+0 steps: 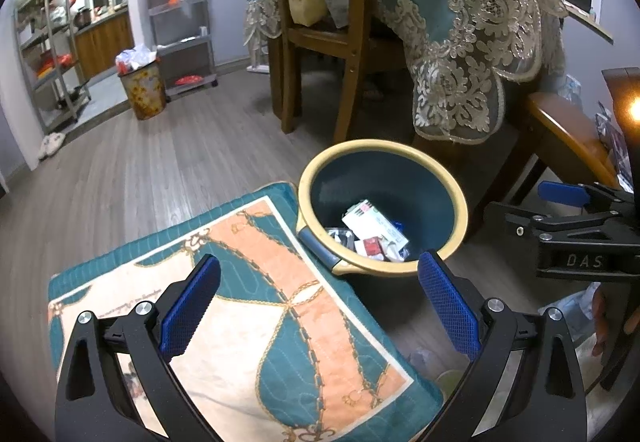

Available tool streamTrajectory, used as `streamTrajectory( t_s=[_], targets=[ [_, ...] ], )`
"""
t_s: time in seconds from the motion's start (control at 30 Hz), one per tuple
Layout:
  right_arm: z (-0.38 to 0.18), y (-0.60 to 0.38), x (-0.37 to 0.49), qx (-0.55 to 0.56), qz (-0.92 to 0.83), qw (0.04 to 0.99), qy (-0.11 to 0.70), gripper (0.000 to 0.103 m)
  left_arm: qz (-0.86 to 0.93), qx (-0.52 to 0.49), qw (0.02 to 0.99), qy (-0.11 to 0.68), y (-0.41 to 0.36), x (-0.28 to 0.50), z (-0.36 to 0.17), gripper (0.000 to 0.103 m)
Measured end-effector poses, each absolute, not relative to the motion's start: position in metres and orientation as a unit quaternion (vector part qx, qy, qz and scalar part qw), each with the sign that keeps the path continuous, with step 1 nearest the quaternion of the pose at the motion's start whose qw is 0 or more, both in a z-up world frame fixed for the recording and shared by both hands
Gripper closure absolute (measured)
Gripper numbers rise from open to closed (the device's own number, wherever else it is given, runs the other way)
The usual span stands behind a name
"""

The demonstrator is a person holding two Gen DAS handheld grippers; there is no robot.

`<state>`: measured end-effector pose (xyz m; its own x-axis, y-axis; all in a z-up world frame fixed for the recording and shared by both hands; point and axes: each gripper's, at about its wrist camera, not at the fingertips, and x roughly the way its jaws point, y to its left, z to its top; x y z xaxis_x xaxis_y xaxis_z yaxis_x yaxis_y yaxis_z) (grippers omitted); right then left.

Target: Collect trash

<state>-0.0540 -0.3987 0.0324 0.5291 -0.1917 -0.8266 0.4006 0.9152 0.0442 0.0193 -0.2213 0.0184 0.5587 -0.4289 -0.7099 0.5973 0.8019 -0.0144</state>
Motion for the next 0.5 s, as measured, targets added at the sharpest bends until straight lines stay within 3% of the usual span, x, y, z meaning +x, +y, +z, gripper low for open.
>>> streamTrajectory(
  t_s=[0.5],
  targets=[
    [0.0326,-0.3983,-0.0537,0.115,-0.17,0.867,0.454,0.006,-0.293,0.115,0.874,0.369,-0.2225,0.0184,0.0189,0.005]
  ],
)
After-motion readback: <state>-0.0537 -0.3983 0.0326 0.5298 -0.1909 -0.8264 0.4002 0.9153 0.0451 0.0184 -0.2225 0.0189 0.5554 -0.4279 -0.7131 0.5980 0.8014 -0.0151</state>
